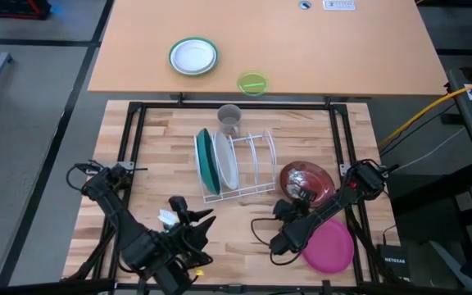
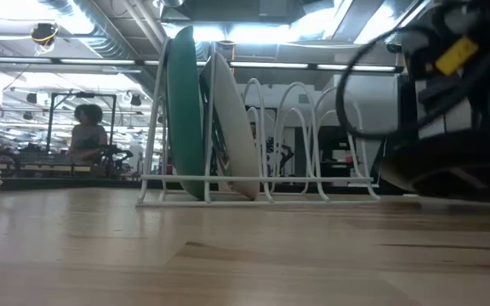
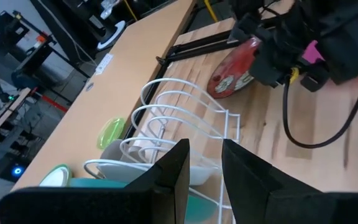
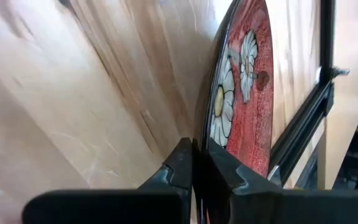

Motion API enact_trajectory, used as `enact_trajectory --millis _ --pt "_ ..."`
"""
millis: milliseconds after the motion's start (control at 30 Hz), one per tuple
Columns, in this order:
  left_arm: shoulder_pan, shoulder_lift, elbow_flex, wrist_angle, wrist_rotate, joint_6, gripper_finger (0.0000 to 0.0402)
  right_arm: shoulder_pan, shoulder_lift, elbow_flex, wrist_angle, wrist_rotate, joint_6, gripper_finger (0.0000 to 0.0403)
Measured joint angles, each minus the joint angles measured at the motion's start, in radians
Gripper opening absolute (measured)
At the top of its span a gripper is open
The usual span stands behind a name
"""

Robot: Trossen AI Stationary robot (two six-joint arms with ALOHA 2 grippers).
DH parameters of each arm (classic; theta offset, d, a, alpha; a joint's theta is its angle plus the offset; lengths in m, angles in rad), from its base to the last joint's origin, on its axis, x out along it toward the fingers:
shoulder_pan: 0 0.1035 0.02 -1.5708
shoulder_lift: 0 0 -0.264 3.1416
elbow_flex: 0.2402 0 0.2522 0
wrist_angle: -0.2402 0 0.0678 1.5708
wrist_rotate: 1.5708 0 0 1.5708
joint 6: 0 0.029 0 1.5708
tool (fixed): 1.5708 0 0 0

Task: Sort dishes
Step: Put the red plate into the dish rack

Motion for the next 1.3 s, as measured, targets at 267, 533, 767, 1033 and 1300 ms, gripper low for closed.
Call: enact_trajectory --millis 267,533,767,1033,1300 --pt "-0.048 0.0 0.0 0.0 0.0 -0.003 0.0084 0.0 -0.001 0.094 -0.032 -0.001 -0.063 0.0018" --pt "-0.096 0.0 0.0 0.0 0.0 -0.004 0.0084 0.007 -0.013 0.163 -0.053 -0.067 -0.164 0.0018" --pt "-0.128 0.0 0.0 0.001 0.0 -0.023 0.0084 0.007 -0.081 0.167 -0.055 -0.078 -0.179 0.0018" --pt "-0.152 0.0 0.0 0.0 0.0 -0.023 0.0084 0.007 -0.207 0.167 -0.055 -0.082 -0.206 0.0018" --pt "-0.156 0.0 0.0 0.0 0.0 -0.038 0.0084 0.006 -0.37 0.167 -0.057 -0.18 -0.253 0.0018"
